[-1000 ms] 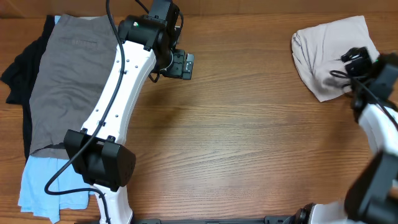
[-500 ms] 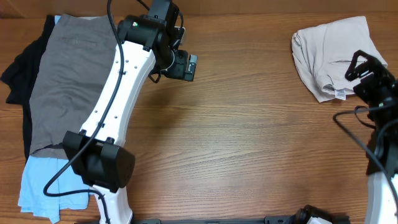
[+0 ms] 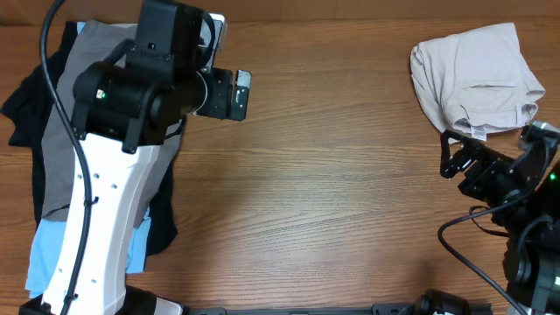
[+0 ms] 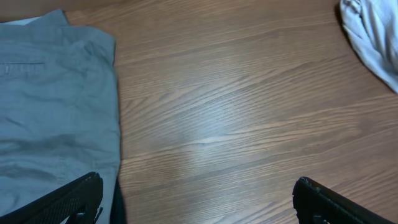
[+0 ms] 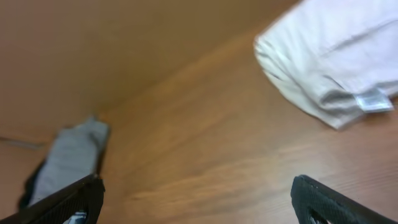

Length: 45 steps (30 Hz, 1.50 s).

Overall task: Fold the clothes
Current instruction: 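Release the shorts and retract the right gripper toward the front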

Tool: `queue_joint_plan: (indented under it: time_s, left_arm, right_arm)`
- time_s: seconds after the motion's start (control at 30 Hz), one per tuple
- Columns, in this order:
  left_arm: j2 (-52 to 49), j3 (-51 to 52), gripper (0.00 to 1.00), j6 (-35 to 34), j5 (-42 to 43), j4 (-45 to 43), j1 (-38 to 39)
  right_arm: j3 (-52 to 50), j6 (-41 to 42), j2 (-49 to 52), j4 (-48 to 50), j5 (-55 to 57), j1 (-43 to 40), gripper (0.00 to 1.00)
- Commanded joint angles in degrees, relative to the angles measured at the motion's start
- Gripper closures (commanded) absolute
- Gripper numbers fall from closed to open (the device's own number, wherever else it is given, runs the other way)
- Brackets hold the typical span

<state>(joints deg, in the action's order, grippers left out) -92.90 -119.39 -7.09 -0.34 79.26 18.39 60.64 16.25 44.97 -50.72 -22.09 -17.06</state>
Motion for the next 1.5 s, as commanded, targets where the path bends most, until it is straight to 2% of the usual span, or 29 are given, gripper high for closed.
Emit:
queue_joint_plan:
  time_s: [0.0,0.17,0.37,0.67,0.83,1.07,1.23,1.47]
  left_arm:
    - [-1.73,0.0,0.0,0.9,-1.7,0.0,0.37]
    - [-2.23,0.0,0.0,0.9,-1.6,0.02,0.37]
    - [-2.23,0.0,0.0,0.87,-1.6,0.02,0.37]
    - [-2.23,0.0,0.0,0.87,-1.6,0.02,0.37]
    - [-2.23,0.0,0.0,0.87,-1.6,0.02,0.37]
    - [-2.23,0.0,0.0,0.87,-1.6,0.02,0.37]
    - [-2.23,0.0,0.0,0.87,-1.6,0.02,0.37]
    - [-2.23,0.0,0.0,0.87,-1.6,0.02,0.37]
  right_arm:
    - [0.61,-1.29,0.04,-2.64,10.78,0.5,0.0]
    - [0.57,-1.29,0.15,-2.23,9.57,0.5,0.0]
    - [0.55,-1.27,1.88,-0.66,-4.48,0.5,0.0]
    - [0.5,-1.25,5.07,-2.19,-4.11,0.83,0.0]
    - [0.46,-1.31,4.79,-1.44,-0.92,5.62,0.0]
    - [-1.62,-1.97,2.25,8.09,3.61,9.9,0.0]
    - [-7.72,-9.68,-4.85,13.9,5.64,12.87,0.0]
    - [-29.59,-10.29,-16.44,34.6,5.35,13.03,0.0]
